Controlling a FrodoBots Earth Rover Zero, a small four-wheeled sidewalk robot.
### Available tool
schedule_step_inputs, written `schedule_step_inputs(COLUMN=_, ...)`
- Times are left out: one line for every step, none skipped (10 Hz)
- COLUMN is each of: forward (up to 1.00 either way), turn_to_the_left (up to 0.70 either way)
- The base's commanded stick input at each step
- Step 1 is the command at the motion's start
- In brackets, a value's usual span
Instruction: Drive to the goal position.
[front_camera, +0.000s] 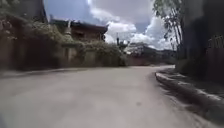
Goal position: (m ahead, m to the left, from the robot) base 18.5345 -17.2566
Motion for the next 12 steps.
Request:
schedule_step_inputs(forward=1.00, turn_to_the_left=-0.02)
schedule_step_inputs(forward=1.00, turn_to_the_left=-0.01)
schedule_step_inputs(forward=1.00, turn_to_the_left=0.00)
schedule_step_inputs(forward=1.00, turn_to_the_left=0.00)
schedule_step_inputs(forward=1.00, turn_to_the_left=0.00)
schedule_step_inputs(forward=1.00, turn_to_the_left=-0.03)
schedule_step_inputs(forward=1.00, turn_to_the_left=-0.17)
schedule_step_inputs(forward=1.00, turn_to_the_left=-0.34)
schedule_step_inputs(forward=1.00, turn_to_the_left=-0.40)
schedule_step_inputs(forward=1.00, turn_to_the_left=-0.40)
schedule_step_inputs(forward=1.00, turn_to_the_left=-0.39)
schedule_step_inputs(forward=1.00, turn_to_the_left=-0.39)
